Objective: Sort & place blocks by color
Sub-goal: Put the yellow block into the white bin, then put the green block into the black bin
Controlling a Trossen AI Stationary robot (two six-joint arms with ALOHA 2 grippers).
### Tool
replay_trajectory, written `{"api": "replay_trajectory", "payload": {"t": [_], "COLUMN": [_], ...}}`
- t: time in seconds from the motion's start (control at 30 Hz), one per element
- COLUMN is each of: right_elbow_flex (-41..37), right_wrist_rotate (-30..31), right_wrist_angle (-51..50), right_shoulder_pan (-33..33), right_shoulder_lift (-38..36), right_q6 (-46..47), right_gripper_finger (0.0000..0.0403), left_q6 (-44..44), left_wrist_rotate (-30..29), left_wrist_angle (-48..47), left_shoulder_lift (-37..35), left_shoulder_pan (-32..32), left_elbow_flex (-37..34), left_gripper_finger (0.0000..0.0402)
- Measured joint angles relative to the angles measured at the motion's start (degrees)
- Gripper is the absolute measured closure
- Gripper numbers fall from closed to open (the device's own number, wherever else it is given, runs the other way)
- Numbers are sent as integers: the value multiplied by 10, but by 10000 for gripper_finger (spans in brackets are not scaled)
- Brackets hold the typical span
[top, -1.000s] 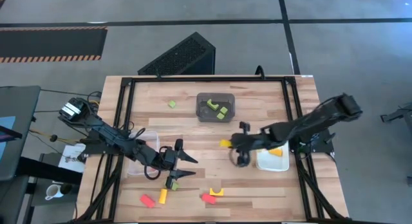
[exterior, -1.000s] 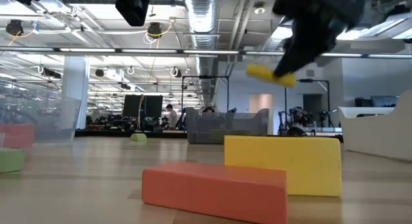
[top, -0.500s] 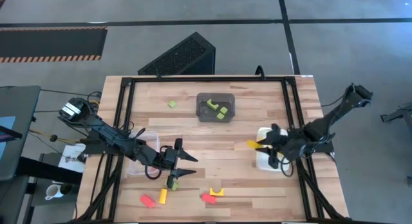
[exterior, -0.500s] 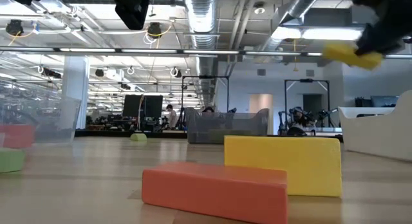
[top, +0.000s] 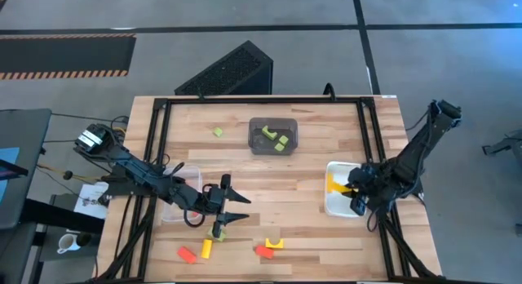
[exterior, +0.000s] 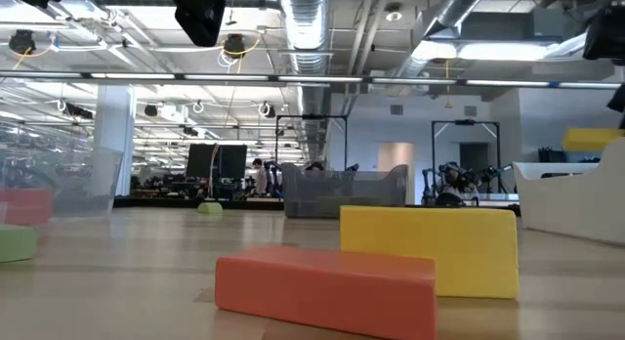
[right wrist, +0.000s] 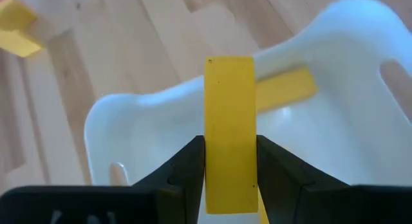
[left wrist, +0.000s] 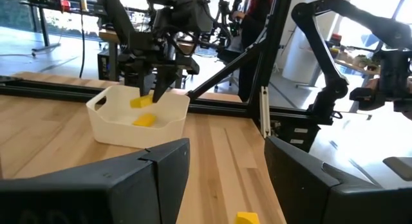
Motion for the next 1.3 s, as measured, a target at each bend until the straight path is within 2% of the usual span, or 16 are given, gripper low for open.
{"api": "replay_trajectory", "payload": {"t": [0.17,0.43,0.57,0.73,0.9,0.97,1.07,1.17,1.2,1.3], "right_elbow_flex": [0,0,8,23,18,12,10,10,10,9], "right_wrist_rotate": [-22,-23,-11,110,252,278,268,239,214,93], "right_wrist_angle": [2,2,21,156,392,495,593,642,654,684], "right_shoulder_pan": [10,-9,-20,-22,-24,-32,-47,-67,-77,-119], "right_shoulder_lift": [3,2,1,1,9,24,61,104,120,168], "right_q6": [7,2,-38,-202,-411,-475,-555,-587,-585,-558], "right_gripper_finger": [243,176,160,164,171,173,175,177,178,180], "left_q6": [3,-5,-25,-18,-13,-13,-13,-19,-24,-39], "left_wrist_rotate": [2,4,3,-20,-44,-45,-44,-42,-41,-41], "left_wrist_angle": [0,0,-1,-16,-30,-32,-38,-53,-60,-78], "left_shoulder_lift": [0,0,0,0,0,0,0,0,0,0], "left_shoulder_pan": [0,0,0,0,1,1,1,1,1,1], "left_elbow_flex": [0,0,0,0,0,0,0,0,0,0], "left_gripper_finger": [214,214,214,214,214,214,214,214,214,214]}}
